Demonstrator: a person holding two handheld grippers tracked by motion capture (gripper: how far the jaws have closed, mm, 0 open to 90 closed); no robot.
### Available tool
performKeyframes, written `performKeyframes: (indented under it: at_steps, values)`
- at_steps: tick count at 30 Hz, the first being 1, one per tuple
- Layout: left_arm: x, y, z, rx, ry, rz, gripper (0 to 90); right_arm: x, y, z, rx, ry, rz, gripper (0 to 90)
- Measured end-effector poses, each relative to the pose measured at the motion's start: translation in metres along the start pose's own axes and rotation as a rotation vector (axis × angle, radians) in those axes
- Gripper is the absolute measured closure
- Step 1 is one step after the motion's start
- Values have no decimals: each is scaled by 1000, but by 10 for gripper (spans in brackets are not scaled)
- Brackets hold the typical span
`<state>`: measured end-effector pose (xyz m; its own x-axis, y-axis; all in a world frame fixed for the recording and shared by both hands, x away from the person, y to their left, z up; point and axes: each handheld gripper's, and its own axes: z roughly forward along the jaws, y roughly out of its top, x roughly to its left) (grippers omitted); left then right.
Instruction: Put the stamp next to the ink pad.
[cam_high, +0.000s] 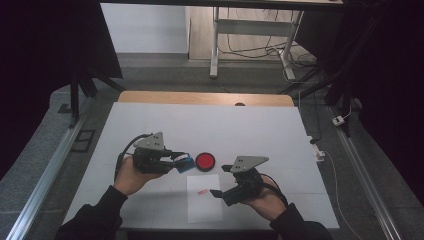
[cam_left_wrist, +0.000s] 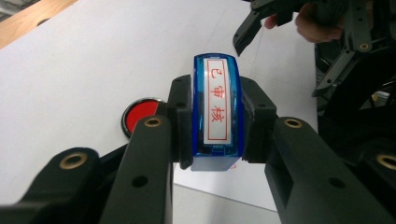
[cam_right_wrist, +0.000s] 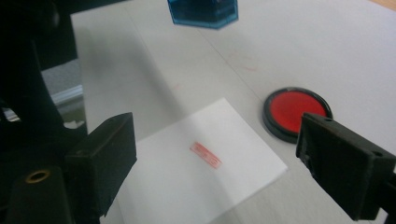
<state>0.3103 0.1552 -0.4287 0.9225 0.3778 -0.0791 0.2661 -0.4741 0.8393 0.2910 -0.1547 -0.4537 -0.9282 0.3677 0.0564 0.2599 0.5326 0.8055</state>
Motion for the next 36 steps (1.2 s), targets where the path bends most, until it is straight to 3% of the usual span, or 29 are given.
performKeyframes:
  at_steps: [9, 16, 36]
  values:
    - [9, -5, -2, 41, 55, -58, 701, -1, -8, -9, 12, -83, 20, 33]
    - [17, -12, -4, 73, 101, -115, 701, 1, -14, -19, 18, -123, 23, 18]
    - [31, -40, -4, 142, 280, -186, 701, -3, -37, -50, 18, -246, 73, 0]
